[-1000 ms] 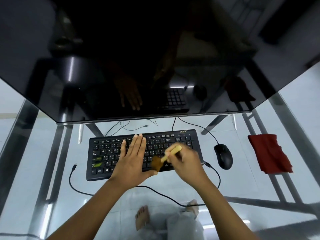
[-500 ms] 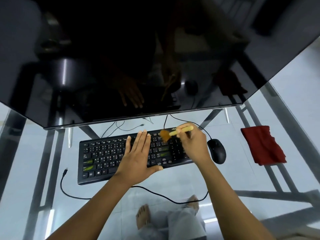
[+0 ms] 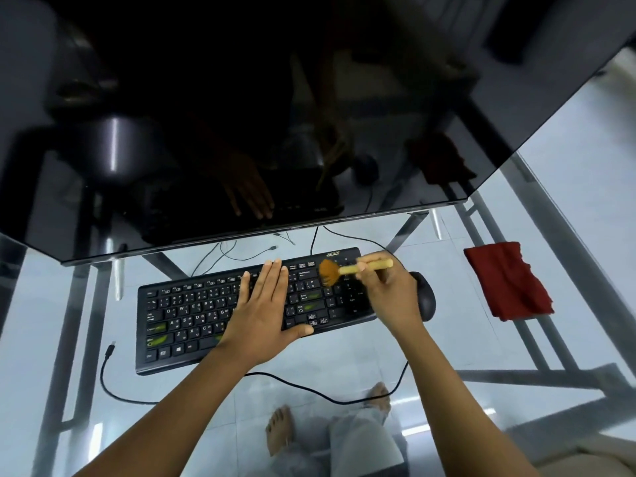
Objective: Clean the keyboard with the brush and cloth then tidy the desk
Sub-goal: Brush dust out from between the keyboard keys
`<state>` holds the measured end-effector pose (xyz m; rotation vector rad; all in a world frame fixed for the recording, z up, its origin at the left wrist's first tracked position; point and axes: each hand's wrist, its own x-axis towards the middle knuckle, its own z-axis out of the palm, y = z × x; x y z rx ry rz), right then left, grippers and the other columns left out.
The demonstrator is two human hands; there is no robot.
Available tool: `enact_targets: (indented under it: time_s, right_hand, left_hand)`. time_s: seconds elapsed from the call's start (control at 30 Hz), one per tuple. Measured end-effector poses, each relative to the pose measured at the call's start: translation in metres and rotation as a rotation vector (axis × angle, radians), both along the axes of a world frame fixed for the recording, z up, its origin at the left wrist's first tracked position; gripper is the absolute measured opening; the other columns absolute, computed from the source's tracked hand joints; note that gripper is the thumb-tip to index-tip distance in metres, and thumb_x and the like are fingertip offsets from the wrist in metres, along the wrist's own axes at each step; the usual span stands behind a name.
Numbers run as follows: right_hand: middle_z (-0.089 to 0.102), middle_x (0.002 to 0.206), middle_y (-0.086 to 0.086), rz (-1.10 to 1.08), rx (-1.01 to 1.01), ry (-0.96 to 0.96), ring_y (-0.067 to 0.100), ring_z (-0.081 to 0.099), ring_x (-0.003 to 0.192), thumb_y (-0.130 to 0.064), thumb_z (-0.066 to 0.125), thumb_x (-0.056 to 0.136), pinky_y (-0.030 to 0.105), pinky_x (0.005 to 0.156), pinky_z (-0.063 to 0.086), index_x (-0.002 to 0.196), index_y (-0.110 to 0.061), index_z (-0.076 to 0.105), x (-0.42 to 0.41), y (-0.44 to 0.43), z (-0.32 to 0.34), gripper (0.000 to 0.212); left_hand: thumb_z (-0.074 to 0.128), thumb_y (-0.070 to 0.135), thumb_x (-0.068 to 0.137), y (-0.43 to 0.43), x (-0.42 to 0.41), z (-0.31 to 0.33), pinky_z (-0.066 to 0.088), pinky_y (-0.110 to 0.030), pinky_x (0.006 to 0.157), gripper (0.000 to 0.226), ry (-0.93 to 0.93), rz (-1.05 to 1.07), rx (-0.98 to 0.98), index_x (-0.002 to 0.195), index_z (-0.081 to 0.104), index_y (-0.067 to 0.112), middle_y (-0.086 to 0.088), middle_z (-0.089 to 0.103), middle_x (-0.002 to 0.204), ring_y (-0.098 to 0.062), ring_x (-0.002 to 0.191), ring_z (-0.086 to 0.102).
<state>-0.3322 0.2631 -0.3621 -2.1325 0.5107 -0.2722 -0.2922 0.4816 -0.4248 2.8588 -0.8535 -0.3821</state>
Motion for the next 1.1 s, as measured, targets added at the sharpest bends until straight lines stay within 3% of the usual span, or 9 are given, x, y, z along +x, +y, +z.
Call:
enact_targets:
  time_s: [0.07, 0.2, 0.33, 0.43, 0.57, 0.67, 0.83, 0.93, 1.1]
  right_hand:
    - [0.068, 0.087, -0.010, -0.117, -0.046, -0.069, -0.004, 0.063, 0.081, -0.011, 0.063, 0.093, 0.003, 0.071, 0.042, 0.081, -0.033, 0.060, -0.002, -0.006, 0.002, 0.025]
    - [0.073, 0.079, -0.008, 0.105, -0.058, 0.051, 0.000, 0.069, 0.077, -0.010, 0.061, 0.094, 0.011, 0.073, 0.052, 0.085, -0.017, 0.065, -0.013, -0.005, 0.000, 0.012]
    - [0.069, 0.086, -0.006, -0.085, -0.044, -0.068, 0.005, 0.067, 0.081, -0.010, 0.062, 0.093, 0.005, 0.067, 0.043, 0.089, -0.019, 0.066, -0.017, -0.014, 0.006, 0.010]
    - [0.073, 0.076, -0.002, 0.099, 0.088, 0.048, 0.007, 0.072, 0.071, -0.009, 0.060, 0.095, 0.013, 0.067, 0.051, 0.091, -0.010, 0.066, -0.025, -0.012, 0.006, 0.007]
    - [0.069, 0.088, -0.003, -0.074, -0.049, -0.019, 0.011, 0.067, 0.082, -0.014, 0.063, 0.093, 0.009, 0.071, 0.047, 0.091, -0.021, 0.066, -0.032, -0.019, 0.003, 0.007]
    - [0.073, 0.077, -0.004, 0.063, 0.059, 0.085, 0.015, 0.072, 0.076, -0.010, 0.060, 0.095, 0.019, 0.072, 0.054, 0.091, -0.011, 0.066, -0.036, -0.019, 0.001, 0.007]
    - [0.069, 0.089, 0.003, -0.102, -0.016, -0.033, 0.006, 0.066, 0.076, -0.008, 0.063, 0.092, 0.006, 0.067, 0.047, 0.091, -0.015, 0.068, -0.040, -0.022, 0.010, 0.009]
    - [0.072, 0.079, 0.004, 0.038, 0.115, 0.080, 0.010, 0.072, 0.067, -0.004, 0.059, 0.093, 0.021, 0.069, 0.059, 0.086, -0.012, 0.065, -0.043, -0.018, 0.012, 0.012]
    - [0.070, 0.086, 0.001, -0.064, -0.062, -0.009, 0.018, 0.070, 0.079, -0.008, 0.060, 0.092, 0.024, 0.071, 0.055, 0.085, -0.023, 0.062, -0.047, -0.024, 0.005, 0.017]
  left_hand:
    - [0.012, 0.089, 0.071, 0.000, 0.000, 0.000, -0.011, -0.048, 0.117, 0.117, 0.001, 0.002, -0.001, 0.153, -0.003, 0.007, -0.007, -0.011, 0.161, -0.019, 0.146, -0.020]
    - [0.010, 0.091, 0.070, 0.000, 0.000, 0.000, -0.010, -0.048, 0.117, 0.119, 0.002, -0.004, -0.013, 0.153, 0.001, 0.006, -0.008, -0.006, 0.162, -0.019, 0.147, -0.017]
    - [0.002, 0.093, 0.066, -0.001, 0.001, 0.000, -0.010, -0.047, 0.117, 0.122, 0.009, 0.002, -0.007, 0.153, -0.002, 0.007, -0.007, -0.010, 0.161, -0.018, 0.146, -0.019]
    - [0.007, 0.092, 0.067, 0.000, 0.001, 0.001, -0.012, -0.046, 0.117, 0.121, 0.013, 0.004, 0.000, 0.153, -0.005, 0.008, -0.006, -0.012, 0.161, -0.018, 0.146, -0.021]
    - [0.008, 0.093, 0.065, -0.001, 0.002, 0.002, -0.014, -0.044, 0.117, 0.123, 0.025, 0.017, -0.012, 0.153, -0.007, 0.009, -0.004, -0.014, 0.161, -0.016, 0.145, -0.022]
    - [0.007, 0.093, 0.064, 0.000, 0.002, 0.001, -0.014, -0.044, 0.117, 0.123, 0.021, 0.011, -0.007, 0.153, -0.008, 0.009, -0.004, -0.014, 0.161, -0.016, 0.145, -0.023]
    - [0.001, 0.094, 0.061, -0.001, 0.001, 0.003, -0.013, -0.045, 0.117, 0.125, 0.022, 0.023, -0.023, 0.153, -0.008, 0.010, -0.004, -0.014, 0.161, -0.015, 0.145, -0.023]
    - [0.014, 0.093, 0.068, 0.003, 0.001, 0.004, -0.013, -0.045, 0.117, 0.121, 0.018, -0.007, -0.074, 0.153, -0.006, 0.011, -0.002, -0.012, 0.161, -0.014, 0.145, -0.022]
    - [0.029, 0.088, 0.075, 0.007, -0.002, 0.006, -0.014, -0.045, 0.117, 0.115, -0.005, -0.025, -0.075, 0.152, -0.010, 0.012, 0.001, -0.019, 0.159, -0.012, 0.144, -0.026]
